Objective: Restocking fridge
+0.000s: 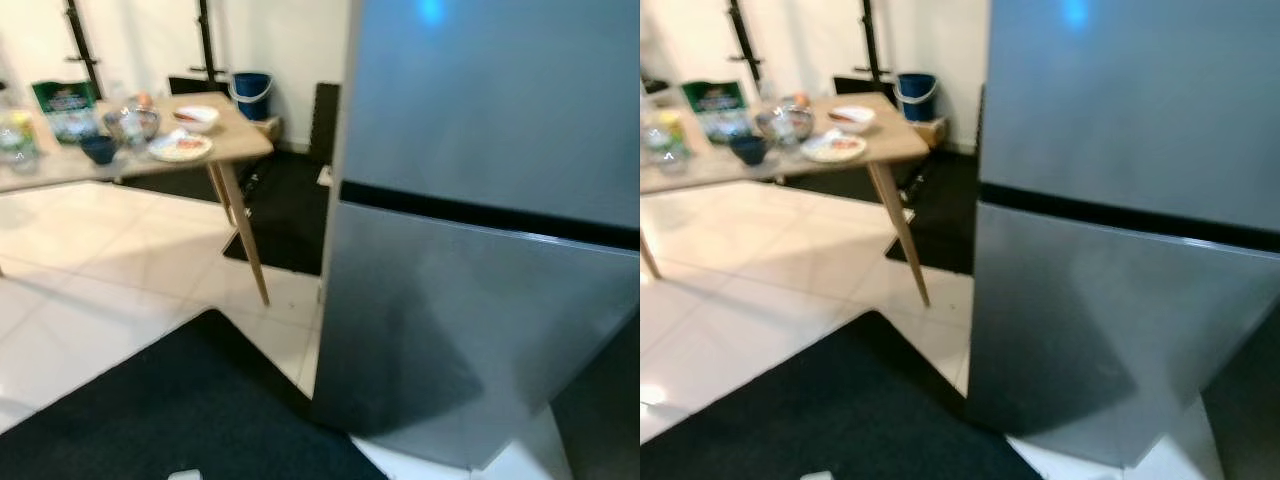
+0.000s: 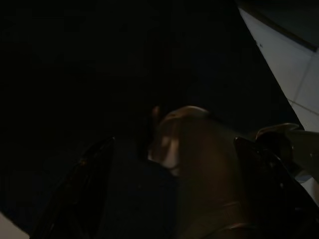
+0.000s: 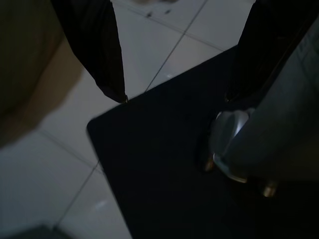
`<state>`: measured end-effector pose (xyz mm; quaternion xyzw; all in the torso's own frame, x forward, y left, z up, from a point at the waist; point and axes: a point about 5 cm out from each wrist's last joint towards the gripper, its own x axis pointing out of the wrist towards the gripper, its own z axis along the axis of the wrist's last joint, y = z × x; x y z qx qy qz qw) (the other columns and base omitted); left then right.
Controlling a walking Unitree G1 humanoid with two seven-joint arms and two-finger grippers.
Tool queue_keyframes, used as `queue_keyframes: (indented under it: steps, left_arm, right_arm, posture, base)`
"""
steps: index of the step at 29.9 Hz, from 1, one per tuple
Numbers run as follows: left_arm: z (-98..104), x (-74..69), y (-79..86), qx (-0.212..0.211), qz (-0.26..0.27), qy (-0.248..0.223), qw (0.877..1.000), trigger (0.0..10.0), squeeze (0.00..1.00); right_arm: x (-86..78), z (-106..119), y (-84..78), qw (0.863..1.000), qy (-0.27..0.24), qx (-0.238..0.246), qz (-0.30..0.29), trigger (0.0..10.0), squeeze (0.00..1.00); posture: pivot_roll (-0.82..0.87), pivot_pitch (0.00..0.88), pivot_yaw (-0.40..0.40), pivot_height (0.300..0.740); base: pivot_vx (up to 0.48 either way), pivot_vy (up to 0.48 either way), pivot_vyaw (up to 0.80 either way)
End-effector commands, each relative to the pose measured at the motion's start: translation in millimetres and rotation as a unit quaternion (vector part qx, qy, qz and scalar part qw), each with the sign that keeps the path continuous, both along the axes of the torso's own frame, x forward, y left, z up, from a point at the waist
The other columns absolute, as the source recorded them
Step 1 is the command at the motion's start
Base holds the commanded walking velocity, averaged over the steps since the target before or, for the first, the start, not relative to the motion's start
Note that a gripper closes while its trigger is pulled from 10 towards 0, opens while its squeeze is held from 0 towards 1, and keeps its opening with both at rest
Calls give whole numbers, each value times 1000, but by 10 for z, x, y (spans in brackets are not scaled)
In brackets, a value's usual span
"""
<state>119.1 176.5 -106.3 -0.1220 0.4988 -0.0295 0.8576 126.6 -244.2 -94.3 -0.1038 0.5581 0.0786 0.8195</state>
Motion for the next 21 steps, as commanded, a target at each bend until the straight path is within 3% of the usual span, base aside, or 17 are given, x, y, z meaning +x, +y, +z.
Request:
queue_keyframes:
  steps: [1,7,14,19,21]
  left_arm:
    - [11,34,30,11,-12,0,1000,10000,0]
    - [21,44,124,26,-2,1,1000,10000,0]
    - [5,28,47,26,-11,6,1000,10000,0]
    - [17,70,23,20,-14,0,1000,10000,0]
    - [-3,10,63,33,-20,16,999,10000,0]
  right_arm:
    - [-22,-4,-20,1000,5,-14,9,10000,0]
    - [-84,-24,-17,1000,14,-19,19,10000,0]
    - [-171,-23,-118,999,26,-40,13,10000,0]
    - [-127,0,-156,999,21,-47,12,10000,0]
    - [-117,-5,-131,999,21,-47,16,10000,0]
  posture:
    - [-61,3,-29,740]
    - [-73,0,-25,740]
    - [-68,0,-43,740]
    - [-79,19,-46,740]
    - [-72,47,-79,740]
  base:
    - [0,0,800]
    - [0,0,800]
    - [0,0,800]
    - [0,0,800]
    - [0,0,800]
